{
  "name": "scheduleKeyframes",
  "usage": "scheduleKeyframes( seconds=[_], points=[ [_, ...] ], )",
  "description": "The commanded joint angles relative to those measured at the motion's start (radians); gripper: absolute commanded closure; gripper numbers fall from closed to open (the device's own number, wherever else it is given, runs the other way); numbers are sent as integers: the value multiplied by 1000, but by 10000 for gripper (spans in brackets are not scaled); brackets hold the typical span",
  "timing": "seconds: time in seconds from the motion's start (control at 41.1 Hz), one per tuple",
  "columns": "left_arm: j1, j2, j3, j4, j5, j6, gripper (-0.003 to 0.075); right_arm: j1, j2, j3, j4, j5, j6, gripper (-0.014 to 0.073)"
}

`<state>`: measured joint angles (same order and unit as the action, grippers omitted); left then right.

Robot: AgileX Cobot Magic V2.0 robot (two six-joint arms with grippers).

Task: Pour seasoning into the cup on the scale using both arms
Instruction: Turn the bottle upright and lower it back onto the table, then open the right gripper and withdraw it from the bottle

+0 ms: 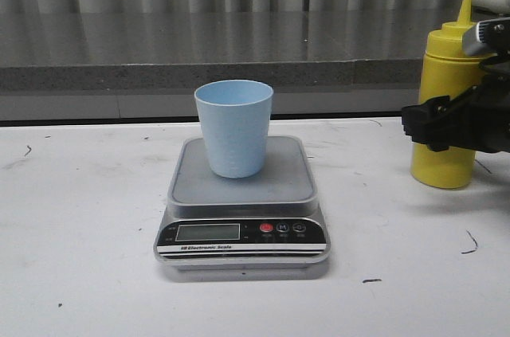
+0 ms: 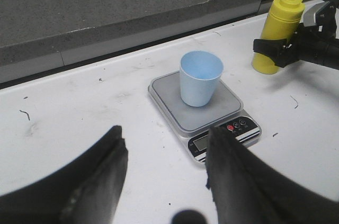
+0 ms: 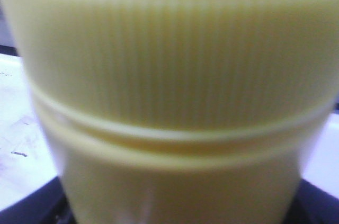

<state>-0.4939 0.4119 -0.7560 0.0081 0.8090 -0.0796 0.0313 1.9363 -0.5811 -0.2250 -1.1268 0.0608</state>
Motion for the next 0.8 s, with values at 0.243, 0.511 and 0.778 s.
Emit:
scheduleKeyframes(
  seconds=[0.243,0.511,0.778],
  points=[
    [0,7,-24,-8,-78,-4,373,-7,-41,11,9,-149,-9,-59],
    [0,7,-24,-8,-78,-4,373,-7,-145,150,10,-146,-7,-59],
    [0,7,-24,-8,-78,-4,373,8,-507,230,-99,516,260,-59]
  ],
)
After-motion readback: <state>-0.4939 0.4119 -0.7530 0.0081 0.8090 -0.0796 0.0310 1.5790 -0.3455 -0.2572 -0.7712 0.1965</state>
